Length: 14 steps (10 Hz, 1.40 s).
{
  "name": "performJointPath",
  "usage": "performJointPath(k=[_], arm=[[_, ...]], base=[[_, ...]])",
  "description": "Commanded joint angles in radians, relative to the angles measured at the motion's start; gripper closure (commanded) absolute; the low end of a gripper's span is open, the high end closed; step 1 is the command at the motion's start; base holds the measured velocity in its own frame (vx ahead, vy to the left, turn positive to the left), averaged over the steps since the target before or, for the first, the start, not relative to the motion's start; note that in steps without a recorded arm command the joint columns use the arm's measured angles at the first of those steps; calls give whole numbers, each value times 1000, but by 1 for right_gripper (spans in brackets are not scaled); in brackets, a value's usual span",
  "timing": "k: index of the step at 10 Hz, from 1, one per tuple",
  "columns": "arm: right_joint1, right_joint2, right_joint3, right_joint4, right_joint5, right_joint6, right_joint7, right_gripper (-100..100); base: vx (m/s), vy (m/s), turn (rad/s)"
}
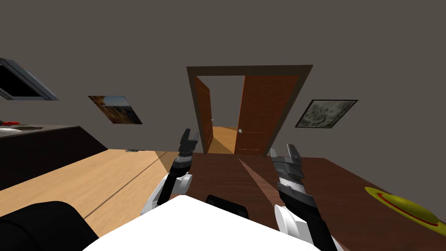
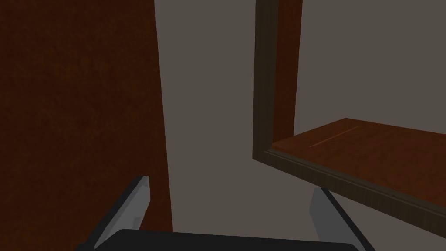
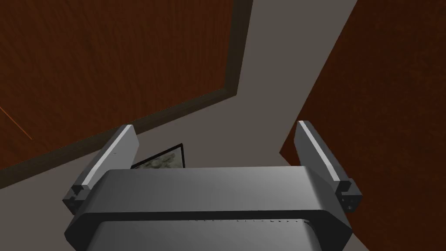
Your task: Push the door open
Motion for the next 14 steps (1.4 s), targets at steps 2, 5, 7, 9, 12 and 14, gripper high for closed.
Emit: performJointPath(k=[2,5,7,9,12,14], arm=[[-16,-22,5,53,-35,-22,-35,-100],[-40,-49,12,133,-89,-55,-89,-100],[-51,-58,15,169,-114,-70,-113,-100],[-62,-67,18,206,-138,-85,-137,-100],[-81,-79,24,268,-180,-110,-179,-100],[-94,-87,28,310,-208,-127,-207,-100]], base=[[74,-30,142],[143,-60,133],[119,-70,116],[73,-35,94],[81,-42,106],[84,-52,131]])
